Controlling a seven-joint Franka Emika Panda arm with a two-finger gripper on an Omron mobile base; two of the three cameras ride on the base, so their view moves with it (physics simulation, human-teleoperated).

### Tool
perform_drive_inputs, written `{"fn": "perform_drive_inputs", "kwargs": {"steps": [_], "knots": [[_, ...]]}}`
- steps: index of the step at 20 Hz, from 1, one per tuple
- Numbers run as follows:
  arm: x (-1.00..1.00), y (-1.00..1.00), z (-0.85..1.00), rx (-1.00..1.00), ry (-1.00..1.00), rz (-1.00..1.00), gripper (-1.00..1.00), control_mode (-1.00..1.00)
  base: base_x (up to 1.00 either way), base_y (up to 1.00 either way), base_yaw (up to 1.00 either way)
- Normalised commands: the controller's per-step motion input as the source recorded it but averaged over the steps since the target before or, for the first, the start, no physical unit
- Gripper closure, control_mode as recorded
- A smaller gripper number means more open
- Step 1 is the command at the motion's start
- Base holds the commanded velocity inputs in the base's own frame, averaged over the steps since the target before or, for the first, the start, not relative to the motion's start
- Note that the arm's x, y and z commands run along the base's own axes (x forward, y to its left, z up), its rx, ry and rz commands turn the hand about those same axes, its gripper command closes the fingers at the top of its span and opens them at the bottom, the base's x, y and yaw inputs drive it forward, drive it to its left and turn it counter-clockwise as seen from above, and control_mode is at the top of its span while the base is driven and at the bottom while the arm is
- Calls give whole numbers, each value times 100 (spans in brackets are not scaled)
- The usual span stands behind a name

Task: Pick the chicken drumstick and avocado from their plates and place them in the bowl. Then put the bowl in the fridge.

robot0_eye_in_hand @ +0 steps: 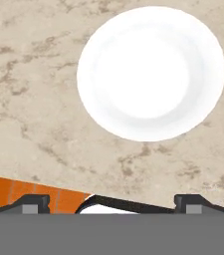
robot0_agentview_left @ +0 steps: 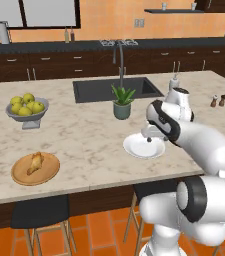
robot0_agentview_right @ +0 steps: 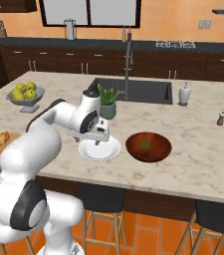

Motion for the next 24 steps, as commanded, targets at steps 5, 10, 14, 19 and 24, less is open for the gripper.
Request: {"fn": "perform_drive_inputs", "kwargs": {"steps": [5,10,14,19,24], "knots": [[-15,100,28,0,4,0,-100,-100,0,0,0],[-2,100,20,0,4,0,-100,-100,0,0,0],[0,100,2,0,0,0,-100,-100,0,0,0],[14,100,-2,0,4,0,-100,-100,0,0,0],[27,100,-1,0,10,-4,-100,-100,0,0,0]]}}
